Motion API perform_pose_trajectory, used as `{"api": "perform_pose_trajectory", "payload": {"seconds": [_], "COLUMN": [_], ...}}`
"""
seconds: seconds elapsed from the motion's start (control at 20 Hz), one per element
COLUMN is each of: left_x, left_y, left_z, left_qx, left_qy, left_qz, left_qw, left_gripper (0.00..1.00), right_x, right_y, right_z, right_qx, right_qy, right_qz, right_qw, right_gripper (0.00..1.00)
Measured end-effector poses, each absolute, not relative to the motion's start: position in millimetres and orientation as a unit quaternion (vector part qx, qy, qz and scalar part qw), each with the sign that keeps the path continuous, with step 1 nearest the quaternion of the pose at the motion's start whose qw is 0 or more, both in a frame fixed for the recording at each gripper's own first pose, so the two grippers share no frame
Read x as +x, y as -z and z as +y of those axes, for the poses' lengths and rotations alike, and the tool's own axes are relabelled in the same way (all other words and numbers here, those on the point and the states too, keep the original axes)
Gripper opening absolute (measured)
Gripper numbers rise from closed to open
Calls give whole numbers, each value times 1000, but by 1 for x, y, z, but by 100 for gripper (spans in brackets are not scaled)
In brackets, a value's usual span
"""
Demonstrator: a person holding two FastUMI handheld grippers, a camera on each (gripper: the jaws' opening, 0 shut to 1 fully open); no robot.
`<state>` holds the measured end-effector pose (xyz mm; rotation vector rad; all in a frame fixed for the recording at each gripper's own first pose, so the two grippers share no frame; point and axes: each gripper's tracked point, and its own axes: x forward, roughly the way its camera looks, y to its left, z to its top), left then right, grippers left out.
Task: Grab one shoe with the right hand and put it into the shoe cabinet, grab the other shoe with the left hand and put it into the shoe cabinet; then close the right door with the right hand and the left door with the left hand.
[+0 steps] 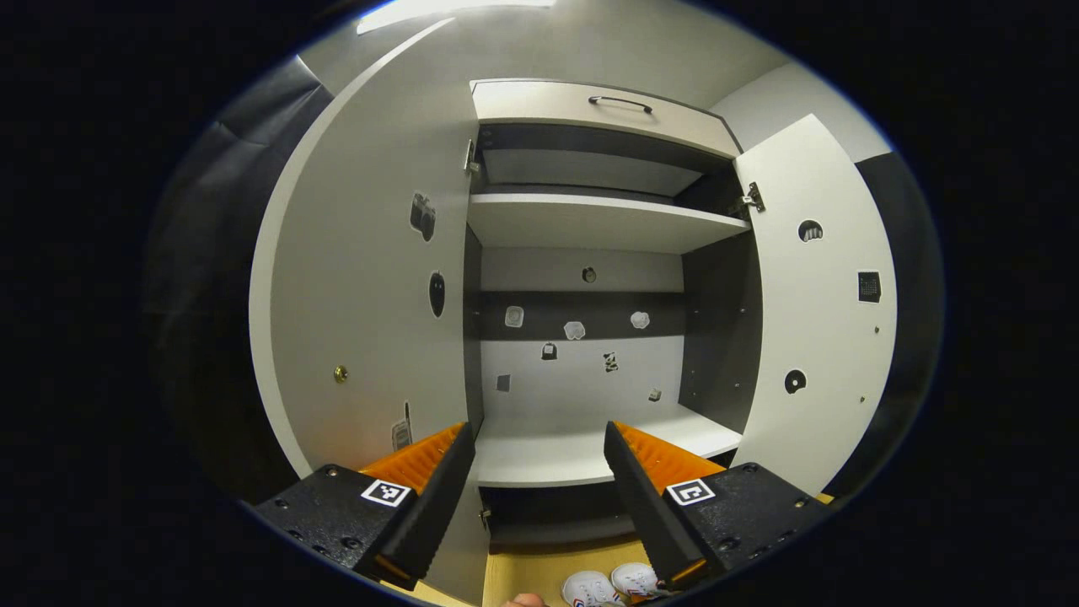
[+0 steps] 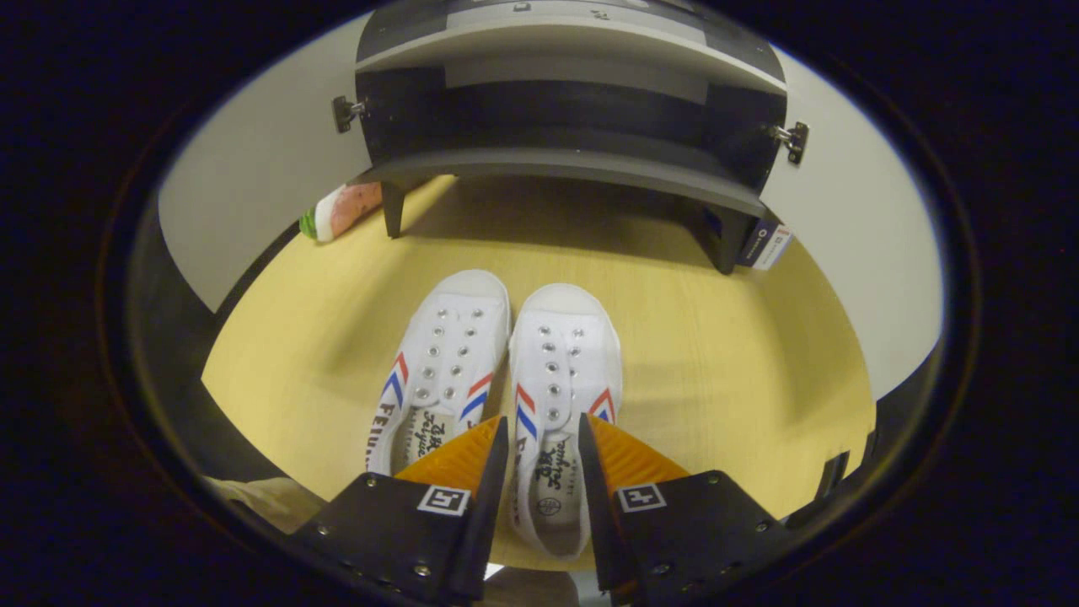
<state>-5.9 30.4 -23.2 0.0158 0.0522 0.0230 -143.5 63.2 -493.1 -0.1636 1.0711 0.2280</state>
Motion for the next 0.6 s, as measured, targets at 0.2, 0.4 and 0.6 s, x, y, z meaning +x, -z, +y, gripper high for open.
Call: {"api": "perform_pose_trajectory", "payload": {"seconds": [0.2,0.4,0.6], "left_x": [-6,-4,-2], "left_y": [24,25,26], "left_z": [30,30,30], "left_qx": [9,8,7], "left_qy": [-9,-9,-9], "left_qz": [29,31,30], "left_qw": [999,999,999], "left_gripper": [94,94,94], "right_x": [-148,-147,-146], "right_y": [507,514,519], "right_z": [70,71,70], "right_qx": [-76,-66,-67], "right_qy": [-118,-117,-114], "right_qz": [521,528,531], "right_qw": [842,839,837], "right_gripper": [49,49,28]}}
